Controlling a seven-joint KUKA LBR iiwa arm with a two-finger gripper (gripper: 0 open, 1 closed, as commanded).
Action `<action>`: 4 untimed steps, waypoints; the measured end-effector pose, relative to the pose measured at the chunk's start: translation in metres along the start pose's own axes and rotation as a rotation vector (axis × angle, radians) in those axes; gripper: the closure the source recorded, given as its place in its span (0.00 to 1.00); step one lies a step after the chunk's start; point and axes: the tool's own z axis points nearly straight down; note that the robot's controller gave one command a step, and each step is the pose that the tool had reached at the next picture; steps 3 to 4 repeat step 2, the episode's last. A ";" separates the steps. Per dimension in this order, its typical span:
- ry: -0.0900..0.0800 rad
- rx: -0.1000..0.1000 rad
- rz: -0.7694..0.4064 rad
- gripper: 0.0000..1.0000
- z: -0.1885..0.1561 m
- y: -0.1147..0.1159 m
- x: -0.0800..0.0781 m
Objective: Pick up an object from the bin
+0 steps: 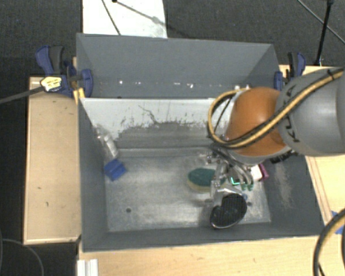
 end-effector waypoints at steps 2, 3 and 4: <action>-0.007 0.000 0.034 1.00 -0.130 0.007 -0.004; -0.007 0.000 0.034 1.00 -0.130 0.007 -0.004; -0.007 0.000 0.034 1.00 -0.130 0.007 -0.004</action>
Offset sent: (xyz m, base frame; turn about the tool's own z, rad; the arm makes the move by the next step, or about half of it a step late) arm 0.0000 0.0000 0.0000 0.0000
